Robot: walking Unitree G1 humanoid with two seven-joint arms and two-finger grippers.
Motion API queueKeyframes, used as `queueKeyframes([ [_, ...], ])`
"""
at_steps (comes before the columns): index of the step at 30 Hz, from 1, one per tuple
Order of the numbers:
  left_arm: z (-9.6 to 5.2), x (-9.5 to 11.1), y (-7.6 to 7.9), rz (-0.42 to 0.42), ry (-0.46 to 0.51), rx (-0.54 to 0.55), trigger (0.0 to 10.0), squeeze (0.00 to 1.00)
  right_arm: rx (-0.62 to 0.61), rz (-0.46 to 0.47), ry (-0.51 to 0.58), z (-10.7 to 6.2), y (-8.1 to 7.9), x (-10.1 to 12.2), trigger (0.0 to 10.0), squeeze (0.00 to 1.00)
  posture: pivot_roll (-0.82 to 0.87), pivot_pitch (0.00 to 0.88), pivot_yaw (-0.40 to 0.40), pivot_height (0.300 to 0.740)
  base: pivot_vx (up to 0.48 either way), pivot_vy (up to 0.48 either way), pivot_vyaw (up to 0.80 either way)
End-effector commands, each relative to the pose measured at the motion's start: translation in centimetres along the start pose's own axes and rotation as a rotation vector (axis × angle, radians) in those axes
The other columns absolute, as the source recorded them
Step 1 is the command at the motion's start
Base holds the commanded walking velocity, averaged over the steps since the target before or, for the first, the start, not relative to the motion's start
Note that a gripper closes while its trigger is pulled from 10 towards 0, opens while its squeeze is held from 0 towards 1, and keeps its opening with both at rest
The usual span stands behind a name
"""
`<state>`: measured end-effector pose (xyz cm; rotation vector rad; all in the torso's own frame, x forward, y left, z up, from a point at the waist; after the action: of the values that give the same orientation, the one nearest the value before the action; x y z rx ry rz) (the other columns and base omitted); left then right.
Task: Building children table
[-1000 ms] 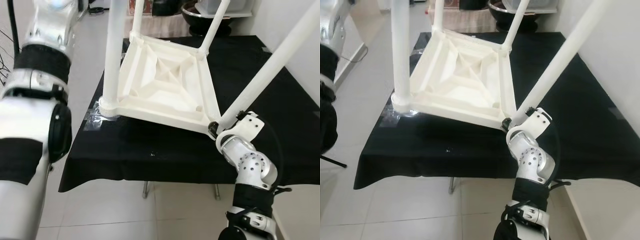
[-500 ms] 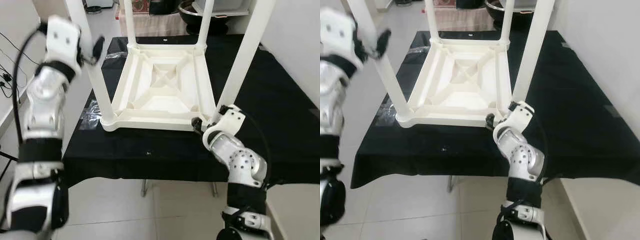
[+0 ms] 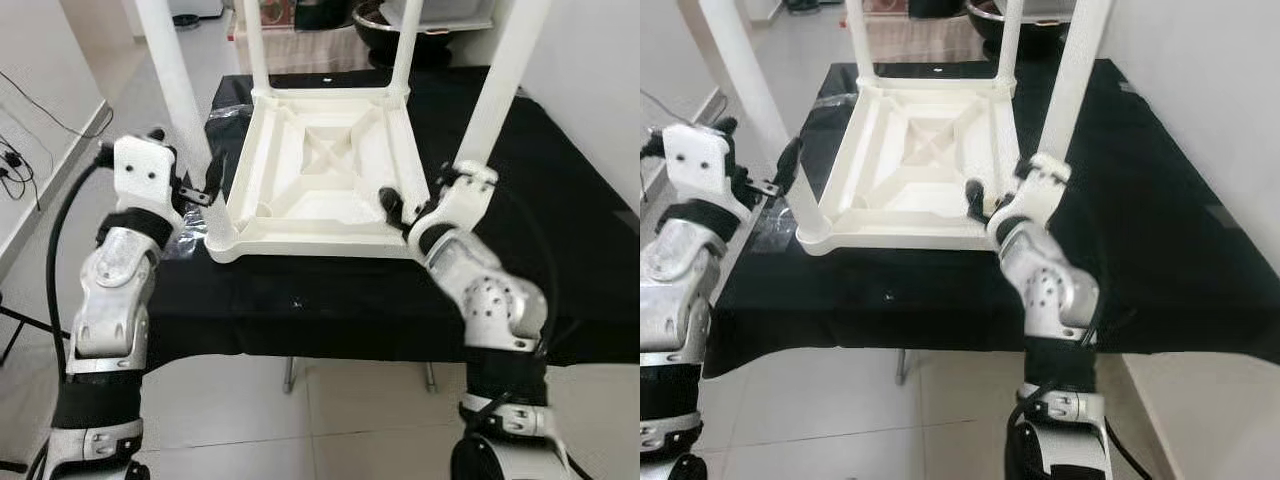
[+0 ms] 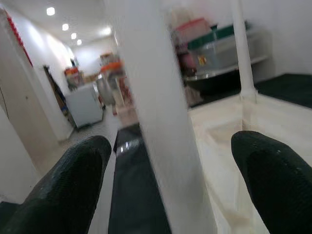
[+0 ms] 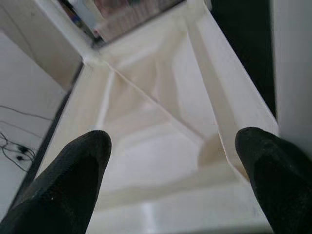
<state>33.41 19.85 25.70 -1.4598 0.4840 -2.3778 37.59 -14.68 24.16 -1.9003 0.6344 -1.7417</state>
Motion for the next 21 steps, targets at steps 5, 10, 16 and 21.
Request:
queueKeyframes([
  [5, -2.1, -2.8, -0.2, 0.002, -0.102, 0.034, 10.0, 0.0, 0.114, -0.066, 0.168, 0.5, -1.8, 5.2, 10.0, 0.0, 0.0, 0.119, -0.041, 0.74, 0.0, 0.0, 0.0],
  [10, -2.6, -3.5, -0.3, 0.005, -0.132, 0.048, 10.0, 0.0, 0.167, -0.099, 0.239, 0.5, -2.4, 8.1, 10.0, 0.0, 0.0, 0.126, -0.053, 0.74, 0.0, 0.0, 0.0],
  [16, -2.7, -3.7, -0.3, 0.003, -0.146, 0.052, 10.0, 0.0, 0.221, -0.113, 0.264, 0.3, -2.8, 9.6, 10.0, 0.0, -0.01, 0.132, -0.059, 0.74, 0.0, 0.0, 0.0],
  [21, -2.9, -3.4, 0.2, 0.0, -0.143, 0.045, 10.0, 0.0, 0.457, -0.082, 0.222, -1.4, -4.7, 9.3, 10.0, 0.0, -0.01, 0.136, -0.056, 0.74, 0.0, 0.0, 0.0],
])
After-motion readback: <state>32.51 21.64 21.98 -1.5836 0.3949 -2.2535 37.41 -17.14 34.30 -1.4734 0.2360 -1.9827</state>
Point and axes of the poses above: a point about 5 cm out from each wrist's last joint towards the gripper, its own z axis pointing out of the wrist towards the gripper, its own x axis along the axis of the wrist's last joint, y = z × x, the point moved 2 cm from there along z, pointing out of the wrist towards the gripper, and after that the axes turned 14 degrees about z, right-handed, at the moved point
